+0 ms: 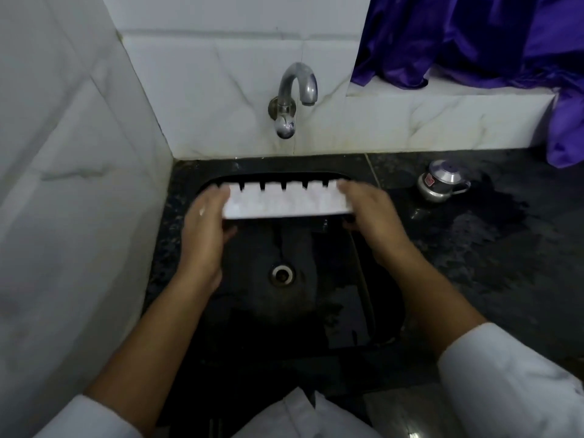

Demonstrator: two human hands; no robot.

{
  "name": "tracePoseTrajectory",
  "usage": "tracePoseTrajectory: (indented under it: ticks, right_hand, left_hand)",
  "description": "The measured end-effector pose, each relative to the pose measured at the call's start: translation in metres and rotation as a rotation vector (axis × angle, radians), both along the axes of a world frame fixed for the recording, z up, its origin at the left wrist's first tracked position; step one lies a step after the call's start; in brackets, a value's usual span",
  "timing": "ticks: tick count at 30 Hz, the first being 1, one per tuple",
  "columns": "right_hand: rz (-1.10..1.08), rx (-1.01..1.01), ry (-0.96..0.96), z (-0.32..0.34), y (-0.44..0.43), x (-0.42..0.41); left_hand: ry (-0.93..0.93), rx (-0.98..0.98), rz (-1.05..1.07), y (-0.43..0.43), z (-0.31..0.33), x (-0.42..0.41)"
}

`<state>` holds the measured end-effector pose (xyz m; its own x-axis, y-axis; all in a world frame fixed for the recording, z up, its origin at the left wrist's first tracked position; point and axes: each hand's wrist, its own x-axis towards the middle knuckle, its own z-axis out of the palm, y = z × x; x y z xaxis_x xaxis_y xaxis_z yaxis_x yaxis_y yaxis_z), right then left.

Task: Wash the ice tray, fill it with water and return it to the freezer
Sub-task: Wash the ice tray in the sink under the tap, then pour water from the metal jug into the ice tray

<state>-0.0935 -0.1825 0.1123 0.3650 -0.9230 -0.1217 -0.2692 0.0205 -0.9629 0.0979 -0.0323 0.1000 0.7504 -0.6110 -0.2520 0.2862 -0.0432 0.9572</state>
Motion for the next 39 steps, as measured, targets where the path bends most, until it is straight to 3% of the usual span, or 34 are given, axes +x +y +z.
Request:
tracePoseTrajectory:
  ticks: [2, 4, 6, 9, 12, 15, 18, 22, 31, 36, 39]
  right_hand:
    - [-0.037, -0.162, -0.248, 0.015, 0.001, -0.001]
    - [-0.053, -0.263, -0.31, 0.001, 0.011, -0.005]
    - [-0.043, -0.177, -0.087, -0.04, 0.016, -0.009]
    - [0.122, 0.265, 0.457, -0.084, 0.019, -0.029]
    - [0.214, 0.366, 0.451, -0.082, 0.021, -0.06]
    - [0.277, 0.252, 0.35, -0.066, 0.015, -0.083]
    - [0.18, -0.093, 0.483, -0.063, -0.01, -0.103]
    - [0.117, -0.26, 0.547, -0.06, -0.052, -0.146]
    - [0.129, -0.203, 0.43, -0.075, -0.181, -0.309]
    - [0.184, -0.204, 0.506, -0.085, -0.247, -0.398]
    - [0.21, -0.175, 0.546, -0.097, -0.27, -0.435]
  left_hand:
    - [-0.147, -0.199, 0.095, -0.006, 0.016, -0.003]
    - [-0.297, -0.21, 0.166, -0.002, 0.008, -0.012]
    - [-0.272, -0.034, 0.136, 0.004, -0.034, -0.016]
    - [0.096, 0.495, -0.169, 0.024, -0.084, -0.023]
    - [0.156, 0.71, -0.363, 0.032, -0.095, -0.023]
    - [0.155, 0.697, -0.39, 0.021, -0.073, -0.027]
    - [0.132, 0.724, -0.45, 0.0, -0.057, -0.04]
    - [-0.013, 0.665, -0.473, -0.029, -0.051, -0.081]
    - [-0.418, 0.419, -0.368, -0.126, -0.08, -0.255]
    - [-0.478, 0.499, -0.239, -0.193, -0.088, -0.37]
    - [-0.68, 0.605, -0.215, -0.217, -0.099, -0.415]
